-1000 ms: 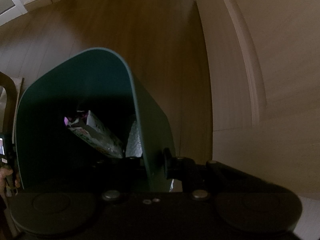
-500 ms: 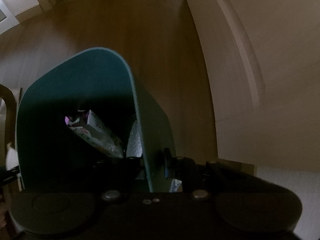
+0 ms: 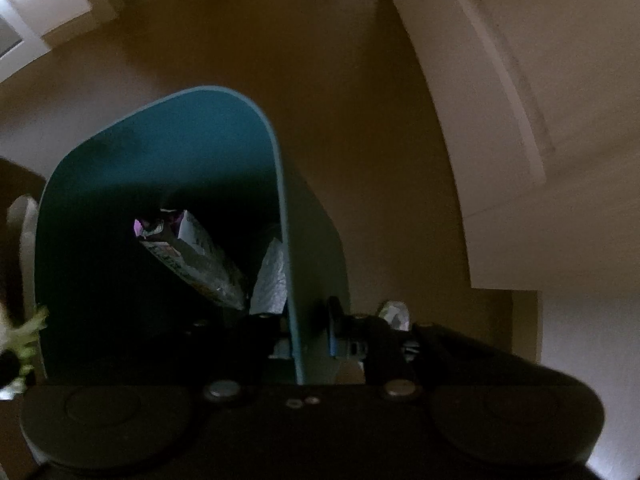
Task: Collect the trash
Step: 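Carry the white wad with the left tool and drop it into the bin, then lower the left tool and grasp the white tissue on the floor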
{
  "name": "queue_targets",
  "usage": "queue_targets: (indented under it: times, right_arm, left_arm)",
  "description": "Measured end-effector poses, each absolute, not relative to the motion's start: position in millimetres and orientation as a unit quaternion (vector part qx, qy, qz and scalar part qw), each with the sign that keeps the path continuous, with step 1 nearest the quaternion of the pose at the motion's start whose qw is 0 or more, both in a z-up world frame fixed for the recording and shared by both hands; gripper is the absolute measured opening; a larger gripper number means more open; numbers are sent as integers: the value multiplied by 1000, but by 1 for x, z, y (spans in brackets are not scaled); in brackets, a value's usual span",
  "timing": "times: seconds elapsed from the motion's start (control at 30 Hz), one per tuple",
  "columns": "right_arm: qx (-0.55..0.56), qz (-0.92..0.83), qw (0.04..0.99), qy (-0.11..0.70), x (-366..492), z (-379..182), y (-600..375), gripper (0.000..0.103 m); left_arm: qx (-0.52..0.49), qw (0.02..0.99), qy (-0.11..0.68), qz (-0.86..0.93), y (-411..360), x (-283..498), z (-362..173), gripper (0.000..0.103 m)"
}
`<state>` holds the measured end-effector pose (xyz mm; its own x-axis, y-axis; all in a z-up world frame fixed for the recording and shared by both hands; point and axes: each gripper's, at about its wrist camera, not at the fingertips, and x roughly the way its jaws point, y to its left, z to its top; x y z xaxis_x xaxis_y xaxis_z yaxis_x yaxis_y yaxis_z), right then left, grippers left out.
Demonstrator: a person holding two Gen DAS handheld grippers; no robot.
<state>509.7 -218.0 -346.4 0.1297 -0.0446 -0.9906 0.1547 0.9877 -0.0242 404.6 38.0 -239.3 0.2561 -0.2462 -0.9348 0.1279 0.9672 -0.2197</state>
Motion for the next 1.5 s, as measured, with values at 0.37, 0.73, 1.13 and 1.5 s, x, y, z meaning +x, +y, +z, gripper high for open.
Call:
queue_targets:
  times: [0.37, 0.73, 1.13, 1.5]
  right_arm:
    - [30, -29, 751, 659, 499, -316, -204, 12]
    - [25, -16, 753, 658, 492, -303, -207, 12]
    - [18, -53, 747, 663, 492, -300, -227, 12]
    - [24, -95, 755, 648, 500, -307, -254, 12]
  left_arm:
    - [-37, 732, 664, -148, -34, 416, -269, 71]
    - [-41, 740, 654, -154, -32, 424, -255, 78]
    - [-76, 767, 617, -156, 22, 404, -215, 79]
    - [-90, 788, 603, -88, 100, 357, -227, 80]
